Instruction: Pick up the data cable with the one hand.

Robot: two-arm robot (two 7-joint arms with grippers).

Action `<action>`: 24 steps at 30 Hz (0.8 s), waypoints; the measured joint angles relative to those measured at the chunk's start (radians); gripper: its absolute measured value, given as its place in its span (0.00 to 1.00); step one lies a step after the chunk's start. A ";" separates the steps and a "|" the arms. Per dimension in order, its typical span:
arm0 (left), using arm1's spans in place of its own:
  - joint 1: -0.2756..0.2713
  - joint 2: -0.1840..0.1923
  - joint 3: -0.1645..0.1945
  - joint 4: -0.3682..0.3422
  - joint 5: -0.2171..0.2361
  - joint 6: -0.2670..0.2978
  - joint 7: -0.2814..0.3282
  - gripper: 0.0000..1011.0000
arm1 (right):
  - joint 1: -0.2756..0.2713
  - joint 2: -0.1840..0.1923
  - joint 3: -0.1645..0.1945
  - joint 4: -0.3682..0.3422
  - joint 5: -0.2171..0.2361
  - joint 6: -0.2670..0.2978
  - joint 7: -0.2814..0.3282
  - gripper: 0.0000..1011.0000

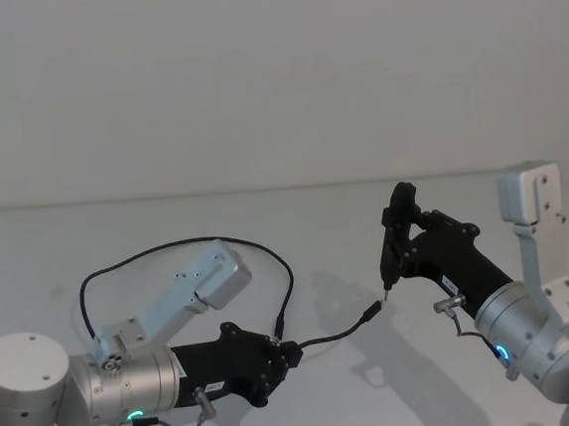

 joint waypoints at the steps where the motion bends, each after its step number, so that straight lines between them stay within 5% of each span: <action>1: 0.000 0.000 0.000 0.000 0.000 0.000 0.000 0.04 | 0.000 0.000 0.000 0.001 0.000 0.000 0.000 0.28; 24: 0.000 0.000 0.000 0.000 0.000 0.000 0.000 0.04 | 0.002 0.003 -0.005 0.010 0.013 0.002 0.007 0.28</action>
